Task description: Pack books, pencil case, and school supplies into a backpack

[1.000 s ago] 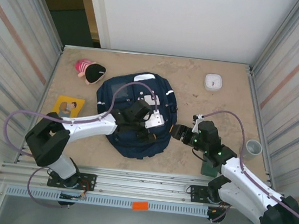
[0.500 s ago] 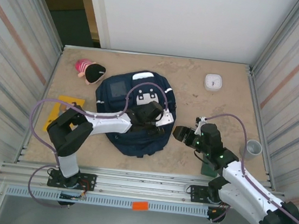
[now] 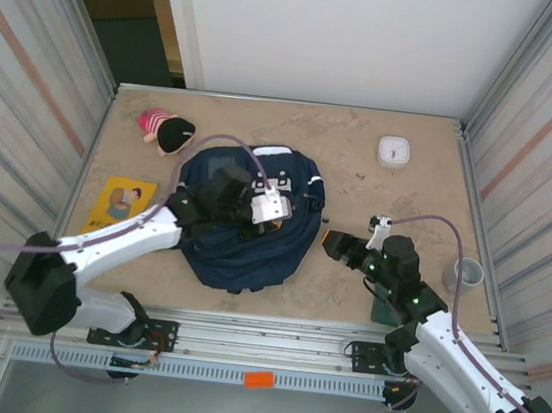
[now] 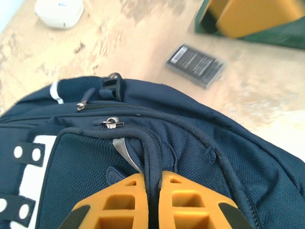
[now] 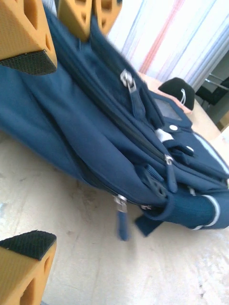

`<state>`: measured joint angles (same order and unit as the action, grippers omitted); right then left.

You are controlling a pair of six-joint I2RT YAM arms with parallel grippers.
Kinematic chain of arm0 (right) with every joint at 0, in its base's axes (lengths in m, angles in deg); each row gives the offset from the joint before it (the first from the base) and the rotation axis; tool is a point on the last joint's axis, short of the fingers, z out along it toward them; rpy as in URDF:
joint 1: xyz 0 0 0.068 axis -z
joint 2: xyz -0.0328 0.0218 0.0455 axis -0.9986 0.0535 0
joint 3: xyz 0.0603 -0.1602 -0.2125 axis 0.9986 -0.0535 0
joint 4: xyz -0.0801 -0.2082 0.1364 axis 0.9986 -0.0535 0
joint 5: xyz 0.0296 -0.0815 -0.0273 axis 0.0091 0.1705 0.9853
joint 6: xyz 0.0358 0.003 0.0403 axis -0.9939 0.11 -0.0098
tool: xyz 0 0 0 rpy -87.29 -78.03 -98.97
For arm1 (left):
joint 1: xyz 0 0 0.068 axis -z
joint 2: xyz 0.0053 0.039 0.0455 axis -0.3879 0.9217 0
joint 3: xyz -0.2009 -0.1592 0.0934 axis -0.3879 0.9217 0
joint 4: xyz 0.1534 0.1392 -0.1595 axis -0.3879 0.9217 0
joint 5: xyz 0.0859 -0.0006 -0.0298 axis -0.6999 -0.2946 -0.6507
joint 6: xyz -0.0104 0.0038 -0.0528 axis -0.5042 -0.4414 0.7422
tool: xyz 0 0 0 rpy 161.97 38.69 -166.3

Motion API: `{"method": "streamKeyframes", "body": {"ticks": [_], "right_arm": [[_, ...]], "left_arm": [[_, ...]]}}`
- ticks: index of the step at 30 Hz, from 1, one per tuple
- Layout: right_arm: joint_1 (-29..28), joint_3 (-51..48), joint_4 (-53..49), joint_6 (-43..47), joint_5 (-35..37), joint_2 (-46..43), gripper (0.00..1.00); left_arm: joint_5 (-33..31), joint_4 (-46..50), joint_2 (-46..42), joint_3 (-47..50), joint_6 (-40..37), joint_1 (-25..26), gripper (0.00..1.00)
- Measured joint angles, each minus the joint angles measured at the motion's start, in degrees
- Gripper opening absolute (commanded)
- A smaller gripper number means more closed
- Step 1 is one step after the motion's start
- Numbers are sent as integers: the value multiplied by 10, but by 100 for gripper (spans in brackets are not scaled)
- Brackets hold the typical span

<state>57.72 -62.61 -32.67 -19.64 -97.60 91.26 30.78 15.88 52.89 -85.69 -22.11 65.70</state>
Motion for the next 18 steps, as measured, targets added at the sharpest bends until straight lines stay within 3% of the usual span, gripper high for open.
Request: {"method": "streamKeyframes", "body": {"ticks": [8, 18], "right_arm": [[0, -1, 57, 57, -49, 24, 85], [5, 6, 87, 115, -174, 150, 80]], "left_arm": [[213, 20, -101, 27, 27, -142, 0], [325, 49, -109, 27, 40, -190, 0]]}}
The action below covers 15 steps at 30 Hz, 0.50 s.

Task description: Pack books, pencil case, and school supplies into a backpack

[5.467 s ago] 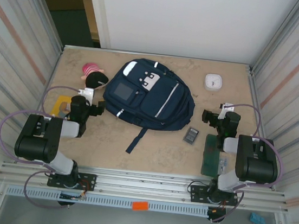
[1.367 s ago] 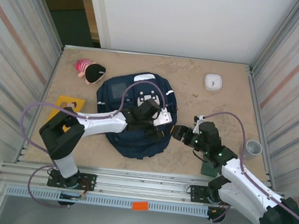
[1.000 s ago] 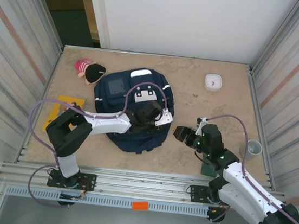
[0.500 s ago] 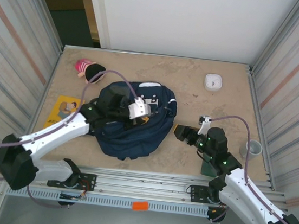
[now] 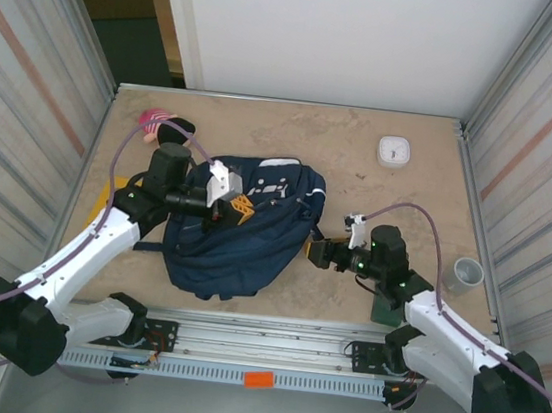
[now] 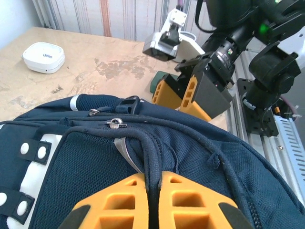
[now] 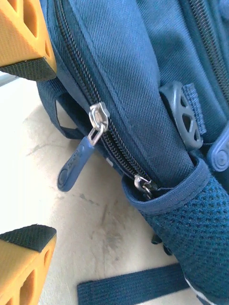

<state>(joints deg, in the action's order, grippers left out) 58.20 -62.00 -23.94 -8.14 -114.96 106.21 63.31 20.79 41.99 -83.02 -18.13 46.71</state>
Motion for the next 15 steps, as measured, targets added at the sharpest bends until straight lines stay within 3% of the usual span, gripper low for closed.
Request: {"method": "streamKeyframes", "body": {"ticks": [5, 10, 15], "right_arm": [[0, 1, 28, 7, -47, 29, 73], [1, 3, 43, 21, -70, 24, 49], [23, 3, 35, 24, -66, -17, 50]], "left_arm": [[21, 10, 0, 0, 2, -13, 0], [31, 10, 0, 0, 4, -18, 0], [39, 9, 1, 0, 9, -21, 0]]}}
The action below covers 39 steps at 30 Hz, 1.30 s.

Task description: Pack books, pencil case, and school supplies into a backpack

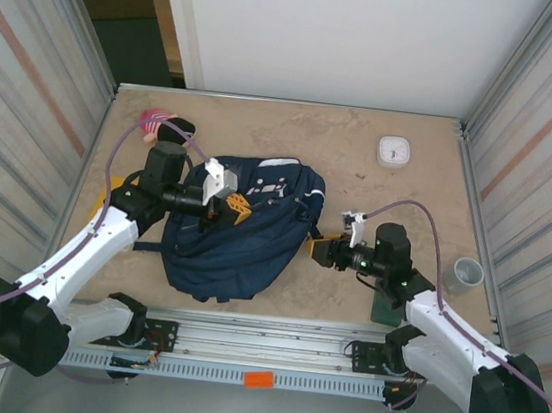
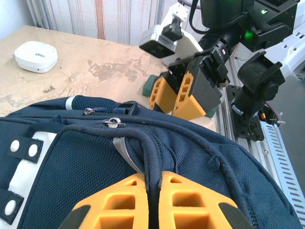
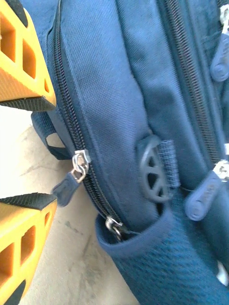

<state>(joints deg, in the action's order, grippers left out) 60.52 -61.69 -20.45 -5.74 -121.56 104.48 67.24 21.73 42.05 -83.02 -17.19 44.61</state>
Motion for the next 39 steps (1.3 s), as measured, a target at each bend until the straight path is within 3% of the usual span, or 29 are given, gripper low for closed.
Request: {"method": "streamKeyframes", "body": {"ticks": [7, 21, 30, 34, 39], "right_arm": [[51, 0, -9, 12, -26, -10, 57], [54, 19, 45, 19, -120, 112, 72], [46, 43, 88, 23, -171, 158, 23], [46, 43, 83, 25, -176, 158, 8], [47, 45, 62, 28, -167, 158, 0]], "left_arm": [[17, -13, 0, 0, 17, -12, 0], [64, -40, 6, 0, 43, -16, 0], [70, -60, 8, 0, 55, -16, 0], [45, -60, 8, 0, 55, -16, 0], [-18, -60, 8, 0, 55, -16, 0]]}}
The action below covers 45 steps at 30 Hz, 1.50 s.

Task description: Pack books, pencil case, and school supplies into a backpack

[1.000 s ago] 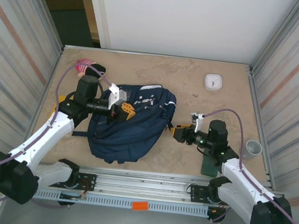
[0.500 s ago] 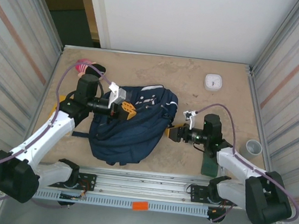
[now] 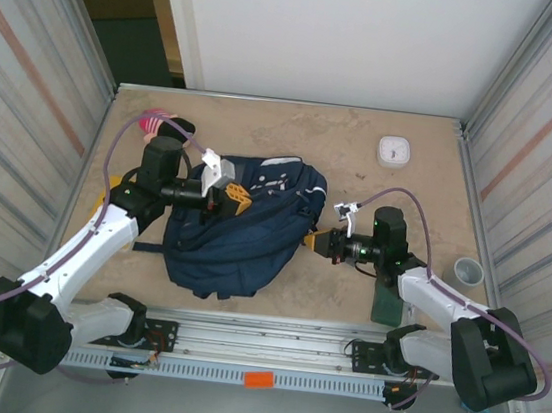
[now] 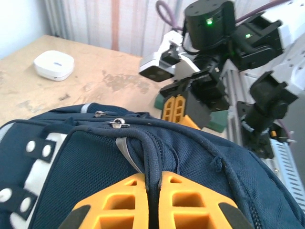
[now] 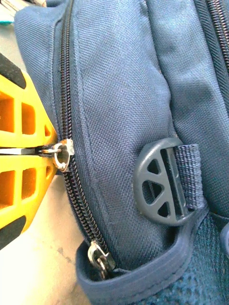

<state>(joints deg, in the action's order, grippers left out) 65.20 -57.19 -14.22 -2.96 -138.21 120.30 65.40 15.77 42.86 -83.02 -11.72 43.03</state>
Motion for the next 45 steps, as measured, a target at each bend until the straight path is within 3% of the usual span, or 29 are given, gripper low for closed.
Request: {"method": "streamKeyframes", "body": {"ticks": [9, 23, 34, 40, 41, 43, 45], "right_arm": [[-16, 31, -63, 3, 28, -12, 0], [-179, 132, -168, 10, 127, -8, 0], [-231, 169, -178, -66, 192, 50, 0], [-248, 170, -164, -140, 226, 68, 0], [-254, 170, -162, -152, 233, 71, 3], [-265, 170, -158, -171, 238, 74, 22], [-271, 169, -155, -186, 241, 74, 33]], "left_arm": [[-106, -4, -6, 0, 12, 15, 0], [-429, -90, 21, 15, 104, 147, 0], [-584, -152, 93, 14, 161, 202, 0], [-621, -175, 128, 13, 187, 214, 0], [-619, -177, 131, 13, 189, 214, 0], [-612, -182, 134, 13, 189, 214, 0], [-599, -190, 133, 13, 188, 214, 0]]}}
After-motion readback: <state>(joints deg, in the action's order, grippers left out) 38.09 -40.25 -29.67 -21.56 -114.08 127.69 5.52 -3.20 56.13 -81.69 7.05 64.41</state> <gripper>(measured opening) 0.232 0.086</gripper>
